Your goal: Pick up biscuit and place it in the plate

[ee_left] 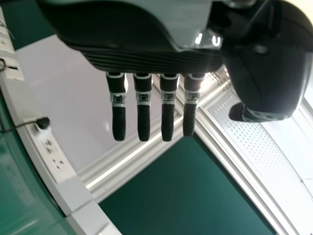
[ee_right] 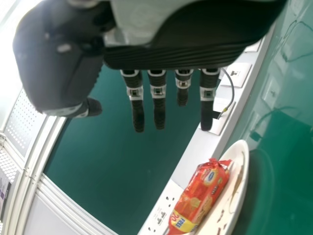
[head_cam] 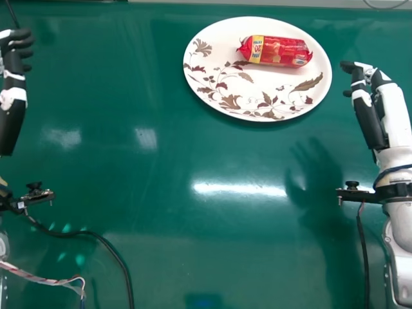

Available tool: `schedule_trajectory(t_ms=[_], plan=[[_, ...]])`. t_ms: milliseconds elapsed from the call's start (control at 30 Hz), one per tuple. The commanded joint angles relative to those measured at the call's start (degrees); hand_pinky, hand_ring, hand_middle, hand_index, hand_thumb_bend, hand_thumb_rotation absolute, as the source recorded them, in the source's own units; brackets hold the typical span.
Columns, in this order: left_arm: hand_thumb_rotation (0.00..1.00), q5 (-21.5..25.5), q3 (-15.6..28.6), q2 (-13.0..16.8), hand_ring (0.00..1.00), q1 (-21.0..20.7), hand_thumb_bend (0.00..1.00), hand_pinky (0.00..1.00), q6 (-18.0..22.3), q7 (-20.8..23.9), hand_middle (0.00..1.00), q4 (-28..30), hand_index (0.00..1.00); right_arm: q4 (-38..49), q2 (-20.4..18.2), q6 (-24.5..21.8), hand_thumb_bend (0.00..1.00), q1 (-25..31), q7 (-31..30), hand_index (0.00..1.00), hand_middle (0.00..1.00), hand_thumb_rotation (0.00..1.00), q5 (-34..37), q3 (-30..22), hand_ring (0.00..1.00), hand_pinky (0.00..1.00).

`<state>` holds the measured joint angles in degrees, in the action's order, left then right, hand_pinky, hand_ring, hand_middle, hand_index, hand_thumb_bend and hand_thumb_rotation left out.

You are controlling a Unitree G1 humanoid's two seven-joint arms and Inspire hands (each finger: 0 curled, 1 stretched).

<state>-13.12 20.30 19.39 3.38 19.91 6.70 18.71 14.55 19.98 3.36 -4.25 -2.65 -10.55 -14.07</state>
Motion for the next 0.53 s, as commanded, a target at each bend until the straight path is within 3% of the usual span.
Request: schedule_trajectory(t_ms=[0,200,333,500], plan=[[0.50,-1.4,1.5,-2.3,0.77,3.2,0.44,0.69,0.4,2.1,0.77,1.9,0.79,-1.3,0.7,1.2,0.53,-0.7,0.3,0.81,0.86,0.30,0.8,-0.9,0.82,0.74],[0.45,-1.9,1.2,-5.0,0.74,5.8,0.41,0.60,2.8,3.6,0.76,1.0,0.80,-5.2,1.4,3.7,0.53,-3.2,1.2,0.79,0.85,0.26,0.6,-1.0,0.80,0.70],[0.51,-3.6,-0.4,-6.3,0.76,5.9,0.50,0.62,3.1,3.9,0.78,-0.2,0.80,-7.1,1.1,4.6,0.53,-5.2,2.3,0.78,0.83,0.20,-0.9,0.2,0.78,0.67],[0.59,-3.3,-2.0,-6.6,0.78,4.5,0.53,0.63,3.4,3.2,0.81,-2.3,0.82,-7.3,-0.8,5.8,0.52,-6.6,4.6,0.75,0.78,0.17,-2.1,2.1,0.73,0.61]])
